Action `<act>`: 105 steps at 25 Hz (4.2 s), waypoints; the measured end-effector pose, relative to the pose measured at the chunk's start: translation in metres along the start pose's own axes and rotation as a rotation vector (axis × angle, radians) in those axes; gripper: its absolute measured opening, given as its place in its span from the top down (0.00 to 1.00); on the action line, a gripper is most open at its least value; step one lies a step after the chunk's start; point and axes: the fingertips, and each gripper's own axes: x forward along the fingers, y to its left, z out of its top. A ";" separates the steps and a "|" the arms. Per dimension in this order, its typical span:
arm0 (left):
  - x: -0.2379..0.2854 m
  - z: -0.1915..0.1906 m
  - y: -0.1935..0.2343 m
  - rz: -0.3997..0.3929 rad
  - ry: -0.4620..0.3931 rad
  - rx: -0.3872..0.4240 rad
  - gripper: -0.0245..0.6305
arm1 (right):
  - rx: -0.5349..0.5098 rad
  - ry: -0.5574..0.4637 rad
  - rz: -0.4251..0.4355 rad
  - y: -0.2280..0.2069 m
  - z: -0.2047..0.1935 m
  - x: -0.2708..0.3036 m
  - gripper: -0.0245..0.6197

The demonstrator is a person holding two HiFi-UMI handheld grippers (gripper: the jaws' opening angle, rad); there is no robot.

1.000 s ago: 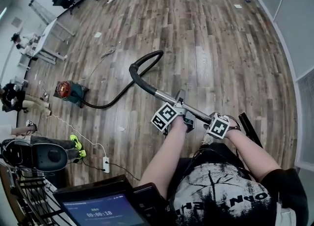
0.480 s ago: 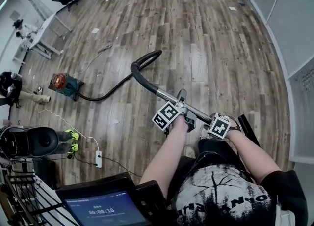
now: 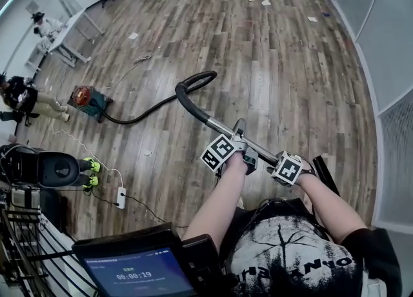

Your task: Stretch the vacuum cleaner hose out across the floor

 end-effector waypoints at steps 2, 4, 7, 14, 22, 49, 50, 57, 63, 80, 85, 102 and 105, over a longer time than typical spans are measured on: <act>0.010 -0.030 -0.011 0.006 -0.007 0.007 0.89 | -0.008 -0.015 0.015 -0.007 -0.027 -0.015 0.84; 0.023 -0.063 -0.020 0.009 -0.011 0.013 0.89 | -0.011 -0.022 0.024 -0.017 -0.059 -0.024 0.84; 0.036 -0.110 -0.027 0.031 -0.002 0.018 0.89 | 0.009 -0.035 0.066 -0.019 -0.104 -0.037 0.84; 0.039 -0.192 -0.041 0.085 0.027 0.021 0.89 | 0.022 -0.050 0.116 -0.010 -0.178 -0.063 0.84; -0.002 -0.196 -0.040 0.125 -0.026 0.020 0.89 | -0.024 -0.074 0.192 0.030 -0.180 -0.066 0.84; -0.184 -0.255 0.003 0.082 -0.030 -0.108 0.89 | -0.033 0.068 0.147 0.209 -0.237 -0.048 0.84; -0.185 -0.263 0.002 0.086 -0.022 -0.110 0.89 | -0.030 0.068 0.149 0.212 -0.244 -0.049 0.84; -0.179 -0.319 -0.013 0.104 -0.004 -0.075 0.89 | -0.019 0.021 0.162 0.213 -0.293 -0.065 0.84; -0.174 -0.380 -0.040 0.148 -0.043 -0.056 0.89 | -0.052 -0.001 0.215 0.210 -0.355 -0.099 0.83; -0.167 -0.516 -0.053 0.248 -0.043 -0.079 0.88 | -0.104 0.000 0.271 0.203 -0.480 -0.147 0.83; -0.178 -0.532 -0.054 0.224 -0.016 -0.081 0.88 | -0.081 0.002 0.240 0.218 -0.490 -0.149 0.83; -0.229 -0.570 -0.053 0.146 0.080 -0.093 0.89 | 0.016 0.151 -0.047 0.269 -0.541 -0.135 0.85; -0.239 -0.576 -0.050 0.143 0.082 -0.094 0.88 | 0.022 0.148 -0.027 0.281 -0.547 -0.133 0.85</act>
